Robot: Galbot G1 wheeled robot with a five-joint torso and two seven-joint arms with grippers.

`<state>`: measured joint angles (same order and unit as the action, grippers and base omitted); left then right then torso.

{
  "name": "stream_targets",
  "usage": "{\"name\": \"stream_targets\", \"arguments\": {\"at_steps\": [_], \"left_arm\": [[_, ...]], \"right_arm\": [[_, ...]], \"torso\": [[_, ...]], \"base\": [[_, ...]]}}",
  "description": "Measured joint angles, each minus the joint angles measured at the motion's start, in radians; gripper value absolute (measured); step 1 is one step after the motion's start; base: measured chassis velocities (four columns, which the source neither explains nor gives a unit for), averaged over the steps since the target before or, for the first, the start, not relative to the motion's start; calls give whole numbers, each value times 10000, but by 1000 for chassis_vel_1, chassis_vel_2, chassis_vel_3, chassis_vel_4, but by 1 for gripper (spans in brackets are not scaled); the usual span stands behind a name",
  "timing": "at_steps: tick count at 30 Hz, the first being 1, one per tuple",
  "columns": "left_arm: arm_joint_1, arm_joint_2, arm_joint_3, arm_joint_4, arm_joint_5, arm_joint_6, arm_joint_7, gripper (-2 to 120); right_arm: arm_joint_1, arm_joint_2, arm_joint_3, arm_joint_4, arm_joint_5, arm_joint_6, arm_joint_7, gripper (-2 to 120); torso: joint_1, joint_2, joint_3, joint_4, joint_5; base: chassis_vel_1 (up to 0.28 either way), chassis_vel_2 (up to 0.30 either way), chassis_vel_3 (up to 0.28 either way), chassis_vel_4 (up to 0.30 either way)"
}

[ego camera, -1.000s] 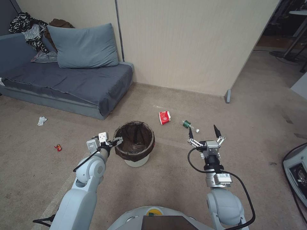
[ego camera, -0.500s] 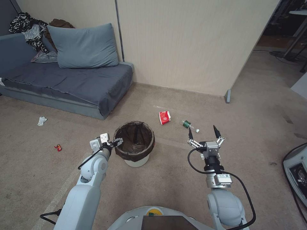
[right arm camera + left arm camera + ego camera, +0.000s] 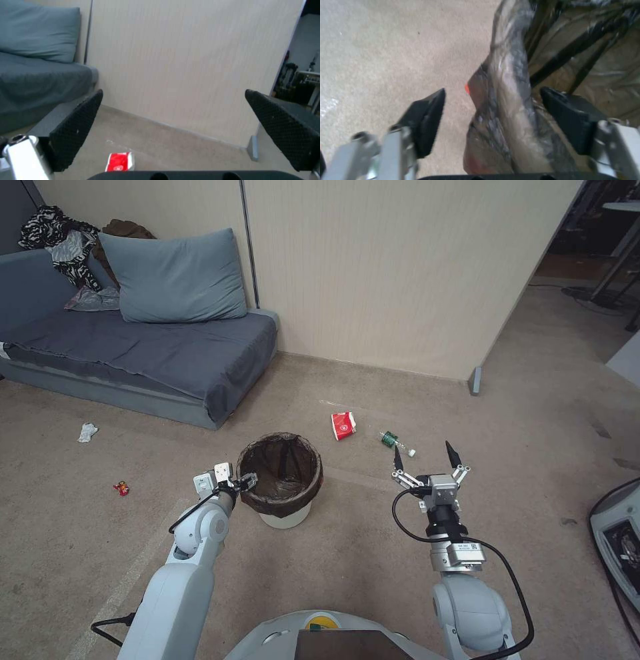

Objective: Pick up the trash bin, then pick up the garbage from the floor and place it into the trash bin.

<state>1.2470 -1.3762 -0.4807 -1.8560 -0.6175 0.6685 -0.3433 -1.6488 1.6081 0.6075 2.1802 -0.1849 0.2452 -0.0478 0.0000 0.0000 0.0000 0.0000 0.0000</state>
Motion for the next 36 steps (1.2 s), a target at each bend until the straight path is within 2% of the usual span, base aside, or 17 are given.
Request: {"name": "stream_targets", "arguments": {"at_steps": [3, 4, 5, 9, 11, 13, 15, 17, 18, 31, 36], "left_arm": [[7, -36, 22, 89, 3, -9, 48, 58], [7, -36, 22, 89, 3, -9, 48, 58], [26, -53, 50, 106, 21, -12, 62, 49], [60, -71, 77, 116, 61, -15, 74, 40], [104, -83, 93, 128, 119, -18, 93, 27], [121, -89, 99, 136, 130, -21, 99, 23], [155, -102, 106, 174, 159, -33, 107, 11], [164, -109, 107, 193, 176, -39, 105, 9], [178, -120, 108, 225, 194, -45, 103, 3], [334, -185, 158, 296, 461, -159, 157, 3], [681, -159, 70, -150, 679, -235, 184, 3]], "right_arm": [[-6, 0, 0, 10, 16, 7, -3, 100], [-6, 0, 0, 10, 16, 7, -3, 100], [-7, 0, 8, 26, 25, 11, -3, 100], [-8, 0, 20, 39, 41, 15, -3, 100], [-10, 0, 23, 40, 47, 23, -6, 100], [-11, 0, 23, 40, 47, 29, -7, 100], [-36, 0, 23, 58, 48, 41, -82, 100], [-40, 0, 23, 66, 49, 46, -98, 100], [-39, 0, 24, 68, 52, 51, -100, 100], [-4, 0, 34, 77, 205, 38, -158, 100], [87, 0, 6, 9, -124, 145, -167, 100]], "torso": [[0, 1, -1, 1, 5], [0, 1, -1, 1, 5], [0, 1, -2, 0, 6], [-1, 2, -2, 0, 7], [-1, 2, -3, 0, 8], [-1, 3, -3, 0, 8], [-1, 3, -3, 2, 9], [-1, 3, -4, 2, 9], [-1, 3, -3, 3, 8], [-2, 4, -3, 0, 3], [0, 0, 4, -2, -11]], "base": [[0, 0, 0, 0], [0, 0, 0, 0], [0, 0, 0, 0], [0, 0, 0, 0], [0, 0, 0, 0], [0, 0, 0, 0], [0, 0, 0, 0], [0, 0, 0, 0], [0, 0, 0, 0], [0, 0, 0, 0], [0, 0, 0, 0]]}}
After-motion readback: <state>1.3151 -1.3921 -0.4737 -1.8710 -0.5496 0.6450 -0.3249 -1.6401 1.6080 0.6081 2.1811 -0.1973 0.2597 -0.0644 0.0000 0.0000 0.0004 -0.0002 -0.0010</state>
